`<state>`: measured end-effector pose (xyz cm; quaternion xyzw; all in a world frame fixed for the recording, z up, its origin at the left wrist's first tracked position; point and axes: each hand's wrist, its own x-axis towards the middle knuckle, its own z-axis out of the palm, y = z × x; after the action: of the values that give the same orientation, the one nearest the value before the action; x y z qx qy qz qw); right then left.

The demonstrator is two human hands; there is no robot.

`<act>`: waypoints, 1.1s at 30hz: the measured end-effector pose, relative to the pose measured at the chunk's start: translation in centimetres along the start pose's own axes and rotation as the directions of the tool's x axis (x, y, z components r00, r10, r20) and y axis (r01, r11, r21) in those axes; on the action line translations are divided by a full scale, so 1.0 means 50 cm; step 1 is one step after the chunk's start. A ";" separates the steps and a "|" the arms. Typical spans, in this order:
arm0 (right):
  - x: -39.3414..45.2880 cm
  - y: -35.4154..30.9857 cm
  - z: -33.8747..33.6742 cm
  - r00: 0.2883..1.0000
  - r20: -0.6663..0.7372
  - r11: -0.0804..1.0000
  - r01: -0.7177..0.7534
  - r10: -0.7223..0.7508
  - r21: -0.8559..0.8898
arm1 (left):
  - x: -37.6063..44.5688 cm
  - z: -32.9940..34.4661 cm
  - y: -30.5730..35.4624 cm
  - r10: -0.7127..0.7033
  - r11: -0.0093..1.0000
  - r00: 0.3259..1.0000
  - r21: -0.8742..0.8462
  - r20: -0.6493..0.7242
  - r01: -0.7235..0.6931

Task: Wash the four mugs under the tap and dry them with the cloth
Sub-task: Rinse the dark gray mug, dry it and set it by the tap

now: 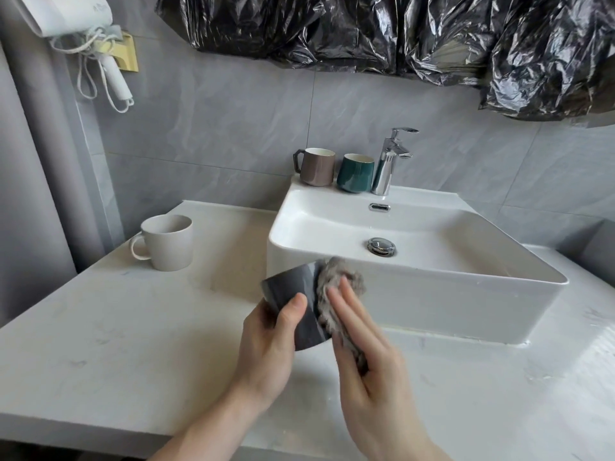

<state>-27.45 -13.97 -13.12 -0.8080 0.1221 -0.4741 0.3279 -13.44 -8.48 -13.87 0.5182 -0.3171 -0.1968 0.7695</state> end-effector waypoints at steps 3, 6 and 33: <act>-0.043 0.009 -0.013 1.000 0.003 0.997 0.004 -0.004 -0.083 | 0.011 -0.005 0.003 -0.035 0.999 0.998 -0.022 -0.053 0.034; -0.042 0.010 -0.027 0.994 -0.035 0.994 -0.105 0.105 -0.012 | 0.005 0.001 0.007 -0.034 0.999 0.999 -0.010 -0.005 0.034; 0.020 -0.115 -0.001 0.853 -0.162 0.782 -0.359 0.497 0.510 | -0.063 0.090 0.094 -0.298 0.931 0.955 -0.222 -0.007 0.289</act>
<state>-27.66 -10.16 -8.72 -0.5788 0.2341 -0.5134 0.5887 -18.94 -7.70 -9.23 0.4759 -0.1970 -0.3327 0.7899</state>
